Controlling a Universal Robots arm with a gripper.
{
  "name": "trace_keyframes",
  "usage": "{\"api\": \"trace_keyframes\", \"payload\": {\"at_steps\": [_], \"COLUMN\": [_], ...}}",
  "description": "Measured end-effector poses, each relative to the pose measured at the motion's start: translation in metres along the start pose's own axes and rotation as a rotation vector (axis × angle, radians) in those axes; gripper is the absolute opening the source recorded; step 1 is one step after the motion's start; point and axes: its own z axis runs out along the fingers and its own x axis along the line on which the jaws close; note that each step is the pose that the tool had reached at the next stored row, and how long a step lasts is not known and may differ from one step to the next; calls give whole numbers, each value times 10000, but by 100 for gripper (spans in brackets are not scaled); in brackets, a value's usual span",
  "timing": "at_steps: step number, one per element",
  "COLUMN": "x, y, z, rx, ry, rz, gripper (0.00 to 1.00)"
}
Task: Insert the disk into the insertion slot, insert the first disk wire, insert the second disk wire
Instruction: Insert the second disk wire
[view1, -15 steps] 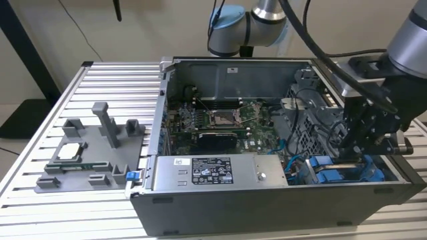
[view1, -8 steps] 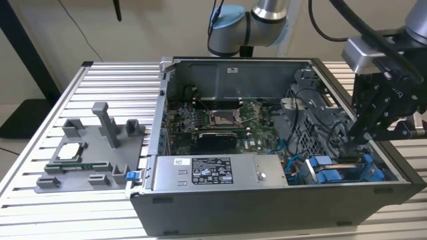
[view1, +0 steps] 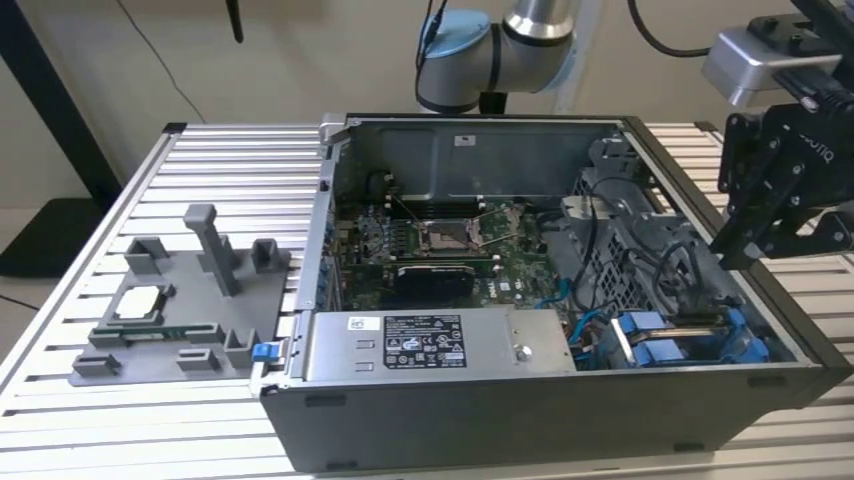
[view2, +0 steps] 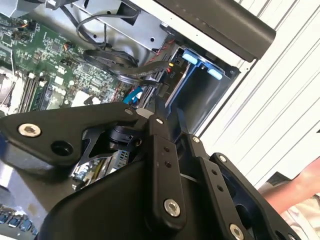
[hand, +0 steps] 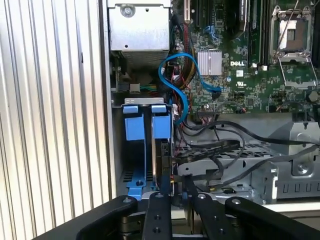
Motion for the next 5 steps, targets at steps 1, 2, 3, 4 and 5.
{"api": "trace_keyframes", "payload": {"at_steps": [1,2,3,4,5], "x": [0,0,0,0,0], "y": [0,0,0,0,0], "z": [0,-3,-5,-6,-6], "rx": [0,0,0,0,0], "ry": [-1,2,1,1,1], "rz": [0,0,0,1,1], "gripper": [100,100,100,100,100]}}
